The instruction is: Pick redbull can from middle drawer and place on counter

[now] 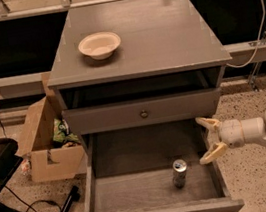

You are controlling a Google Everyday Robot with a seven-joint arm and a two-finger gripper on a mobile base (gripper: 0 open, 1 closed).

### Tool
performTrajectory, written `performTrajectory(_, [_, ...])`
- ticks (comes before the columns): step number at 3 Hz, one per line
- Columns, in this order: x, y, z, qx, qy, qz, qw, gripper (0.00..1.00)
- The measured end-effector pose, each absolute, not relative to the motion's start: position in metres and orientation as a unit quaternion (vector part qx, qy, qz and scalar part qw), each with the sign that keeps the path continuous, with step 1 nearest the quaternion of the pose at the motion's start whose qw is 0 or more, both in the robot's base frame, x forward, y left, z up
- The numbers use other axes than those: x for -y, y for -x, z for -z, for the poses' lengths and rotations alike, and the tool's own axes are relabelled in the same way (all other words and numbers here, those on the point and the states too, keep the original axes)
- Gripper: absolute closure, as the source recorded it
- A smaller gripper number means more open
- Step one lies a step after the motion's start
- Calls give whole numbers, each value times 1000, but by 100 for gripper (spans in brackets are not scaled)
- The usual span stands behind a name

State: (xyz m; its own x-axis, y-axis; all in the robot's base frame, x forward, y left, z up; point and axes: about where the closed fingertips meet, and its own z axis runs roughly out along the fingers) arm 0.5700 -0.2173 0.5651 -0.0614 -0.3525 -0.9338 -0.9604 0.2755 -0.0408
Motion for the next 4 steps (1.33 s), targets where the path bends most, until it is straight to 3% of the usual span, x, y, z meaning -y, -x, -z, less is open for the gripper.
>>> performTrajectory(4, [169, -528, -451, -578, 574, -409, 411, 2])
